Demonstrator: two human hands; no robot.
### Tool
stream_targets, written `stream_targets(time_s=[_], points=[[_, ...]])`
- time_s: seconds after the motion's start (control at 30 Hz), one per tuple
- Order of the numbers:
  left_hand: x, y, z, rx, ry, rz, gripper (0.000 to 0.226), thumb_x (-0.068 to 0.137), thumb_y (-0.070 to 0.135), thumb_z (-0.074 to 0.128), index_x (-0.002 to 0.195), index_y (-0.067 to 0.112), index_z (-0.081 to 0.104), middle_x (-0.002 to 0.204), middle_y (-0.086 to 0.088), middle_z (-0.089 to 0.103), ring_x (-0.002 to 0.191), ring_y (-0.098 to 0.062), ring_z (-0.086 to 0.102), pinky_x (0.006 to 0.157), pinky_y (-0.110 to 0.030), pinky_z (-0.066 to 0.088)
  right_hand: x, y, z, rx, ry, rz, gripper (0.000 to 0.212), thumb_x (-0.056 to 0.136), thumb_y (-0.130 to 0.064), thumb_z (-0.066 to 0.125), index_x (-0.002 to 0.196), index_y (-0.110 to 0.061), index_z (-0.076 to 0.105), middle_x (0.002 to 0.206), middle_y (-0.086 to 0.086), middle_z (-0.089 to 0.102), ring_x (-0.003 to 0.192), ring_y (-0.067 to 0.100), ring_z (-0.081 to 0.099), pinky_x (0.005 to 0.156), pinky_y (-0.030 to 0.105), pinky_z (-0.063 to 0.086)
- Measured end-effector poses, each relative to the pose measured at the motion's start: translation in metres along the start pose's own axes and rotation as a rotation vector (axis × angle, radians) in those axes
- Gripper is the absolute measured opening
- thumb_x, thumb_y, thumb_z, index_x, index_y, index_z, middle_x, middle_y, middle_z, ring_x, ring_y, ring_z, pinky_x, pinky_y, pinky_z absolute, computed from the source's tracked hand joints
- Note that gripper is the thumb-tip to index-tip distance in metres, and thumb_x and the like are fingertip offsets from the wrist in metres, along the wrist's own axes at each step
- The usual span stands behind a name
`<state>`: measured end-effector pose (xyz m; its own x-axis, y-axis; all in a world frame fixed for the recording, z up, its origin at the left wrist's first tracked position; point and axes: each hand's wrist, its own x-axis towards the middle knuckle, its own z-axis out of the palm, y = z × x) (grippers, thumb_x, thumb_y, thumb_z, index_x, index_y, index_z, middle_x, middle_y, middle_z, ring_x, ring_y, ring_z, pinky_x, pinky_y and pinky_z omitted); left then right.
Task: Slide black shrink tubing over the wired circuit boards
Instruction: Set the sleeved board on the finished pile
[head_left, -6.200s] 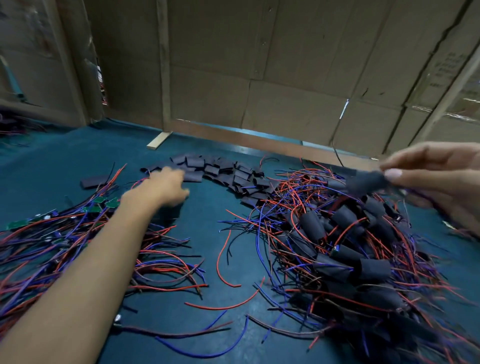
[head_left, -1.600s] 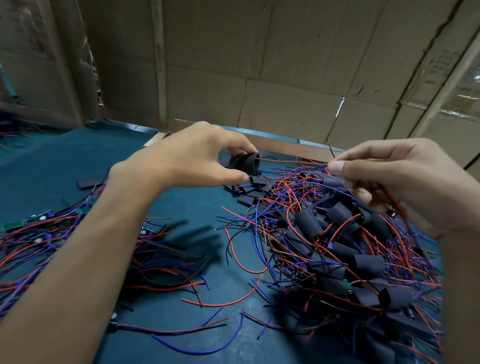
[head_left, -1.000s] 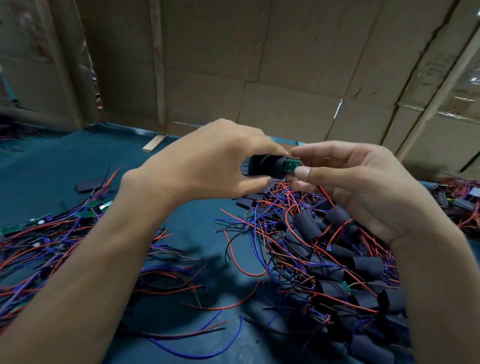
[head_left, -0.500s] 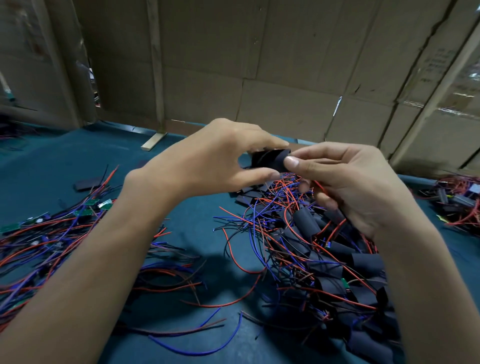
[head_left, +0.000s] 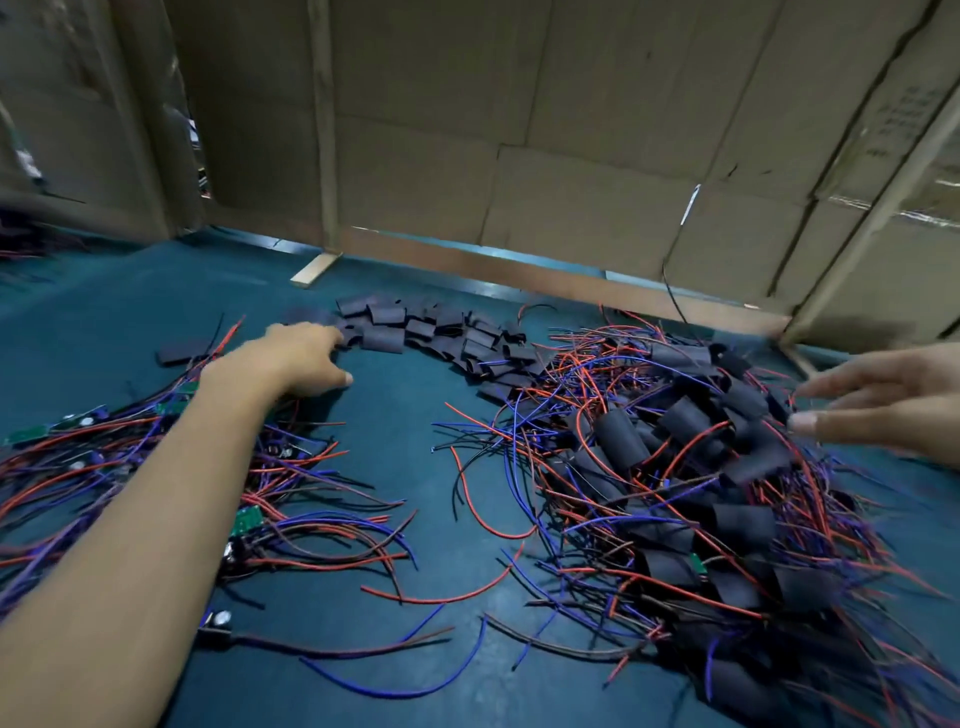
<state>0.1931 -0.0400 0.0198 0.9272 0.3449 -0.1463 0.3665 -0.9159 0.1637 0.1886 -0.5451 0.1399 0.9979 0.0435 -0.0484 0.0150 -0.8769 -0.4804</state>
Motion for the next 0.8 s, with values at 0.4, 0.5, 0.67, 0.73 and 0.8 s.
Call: stream_targets(time_s=[0.4, 0.5, 0.67, 0.73, 0.8], points=[[0.036, 0.031, 0.023, 0.388, 0.103, 0.248, 0.063, 0.090, 0.021, 0.047, 0.150, 0.036, 0.034, 0.149, -0.007, 0.039, 0.136, -0.034, 0.037, 0.104, -0.055, 0.031, -0.024, -0.069, 0.028, -0.054, -0.130, -0.122, 0.076, 0.046, -0.077, 0.070, 0.110, -0.036, 0.069, 0.090, -0.009, 0.077, 0.092, 0.010, 0.069, 0.081, 0.029, 0.047], [0.036, 0.028, 0.007, 0.302, 0.078, 0.260, 0.032, 0.084, 0.021, 0.055, 0.113, 0.034, 0.061, 0.119, -0.005, 0.059, 0.111, -0.034, 0.055, 0.088, -0.045, 0.039, -0.034, -0.093, 0.039, -0.136, -0.167, -0.239, 0.059, 0.069, -0.062, 0.073, 0.120, -0.033, 0.067, 0.089, -0.012, 0.076, 0.091, 0.008, 0.070, 0.091, 0.033, 0.051], [0.017, 0.036, 0.005, 0.011, 0.077, 0.298, 0.011, 0.088, 0.011, 0.052, 0.095, 0.016, 0.058, 0.097, -0.008, 0.064, 0.086, -0.028, 0.053, 0.075, -0.033, 0.044, -0.060, -0.145, 0.090, -0.076, -0.109, -0.684, 0.028, 0.089, -0.046, 0.066, 0.109, -0.027, 0.073, 0.092, -0.010, 0.075, 0.088, 0.010, 0.069, 0.087, 0.038, 0.054], [0.003, 0.049, -0.005, -0.252, 0.180, 0.276, 0.015, 0.093, 0.016, 0.045, 0.104, 0.019, 0.055, 0.102, -0.007, 0.063, 0.092, -0.028, 0.056, 0.077, -0.034, 0.046, -0.071, -0.166, 0.135, -0.177, -0.158, -0.871, 0.021, 0.097, -0.033, 0.062, 0.109, -0.018, 0.072, 0.101, 0.001, 0.073, 0.095, 0.020, 0.067, 0.089, 0.039, 0.052], [-0.015, 0.062, -0.020, -0.584, 0.218, 0.281, 0.016, 0.094, 0.021, 0.039, 0.101, 0.027, 0.052, 0.091, -0.004, 0.061, 0.081, -0.025, 0.057, 0.066, -0.034, 0.047, -0.084, -0.179, 0.186, -0.225, -0.233, -1.061, 0.026, 0.098, -0.024, 0.058, 0.118, -0.009, 0.067, 0.114, 0.012, 0.068, 0.107, 0.032, 0.061, 0.094, 0.043, 0.049]])
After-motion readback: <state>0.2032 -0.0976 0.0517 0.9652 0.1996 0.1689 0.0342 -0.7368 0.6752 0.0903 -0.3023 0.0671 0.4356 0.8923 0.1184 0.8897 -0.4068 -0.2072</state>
